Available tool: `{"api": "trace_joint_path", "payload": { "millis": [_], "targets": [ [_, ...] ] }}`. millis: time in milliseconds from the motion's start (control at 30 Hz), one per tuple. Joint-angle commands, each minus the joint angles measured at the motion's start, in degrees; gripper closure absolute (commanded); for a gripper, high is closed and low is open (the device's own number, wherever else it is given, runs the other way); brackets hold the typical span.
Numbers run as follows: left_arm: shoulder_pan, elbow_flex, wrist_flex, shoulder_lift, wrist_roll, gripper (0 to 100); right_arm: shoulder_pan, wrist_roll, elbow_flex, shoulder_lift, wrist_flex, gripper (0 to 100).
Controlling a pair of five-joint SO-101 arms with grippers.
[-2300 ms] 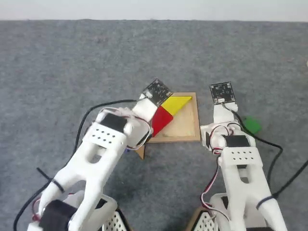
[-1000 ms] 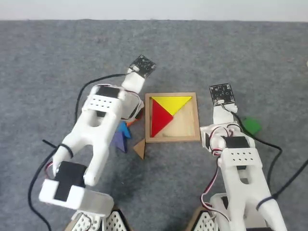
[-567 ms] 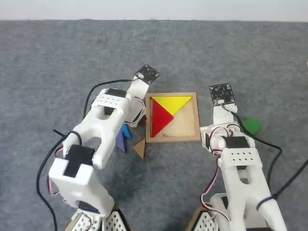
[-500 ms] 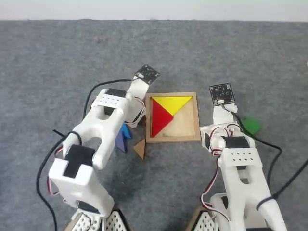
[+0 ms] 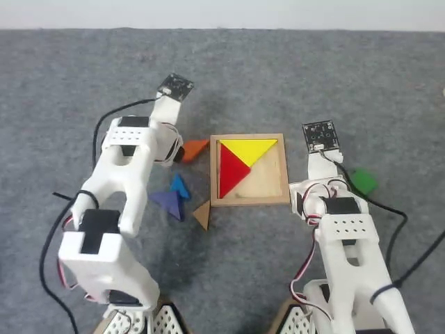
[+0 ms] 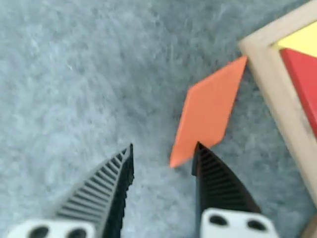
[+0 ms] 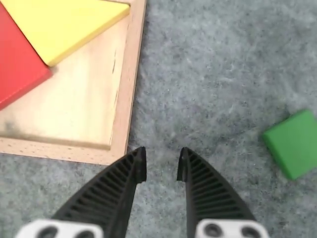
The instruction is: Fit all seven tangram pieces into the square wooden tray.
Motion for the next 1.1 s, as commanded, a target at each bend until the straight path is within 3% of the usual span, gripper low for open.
{"api": "trace_joint_path", "payload": {
  "millis": [0,200,367,633,800,1067],
  "targets": [
    [2.8,-2.7,0.7,-3.0,-0.2,82,0.7,0.5,-0.4,-2.2,-1.3,89.1],
    [8.2,-3.6,-0.5,0.6,-0.2,82,0.7,0.5,-0.4,-2.2,-1.3,89.1],
    [7.9,-6.5,-1.3,7.1,-0.2,82,0.7,0.5,-0.4,-2.2,-1.3,89.1],
    [4.0,-14.5,7.1,12.3,-1.1,85,0.8,0.5,-0.4,-2.2,-2.1,89.1],
    [1.3,-15.4,7.5,12.6,-4.7,86,0.8,0.5,-0.4,-2.2,-2.1,89.1],
    [2.6,-18.1,15.8,12.2,-10.6,95,0.8,0.5,-0.4,-2.2,-2.1,89.1]
  ]
}}
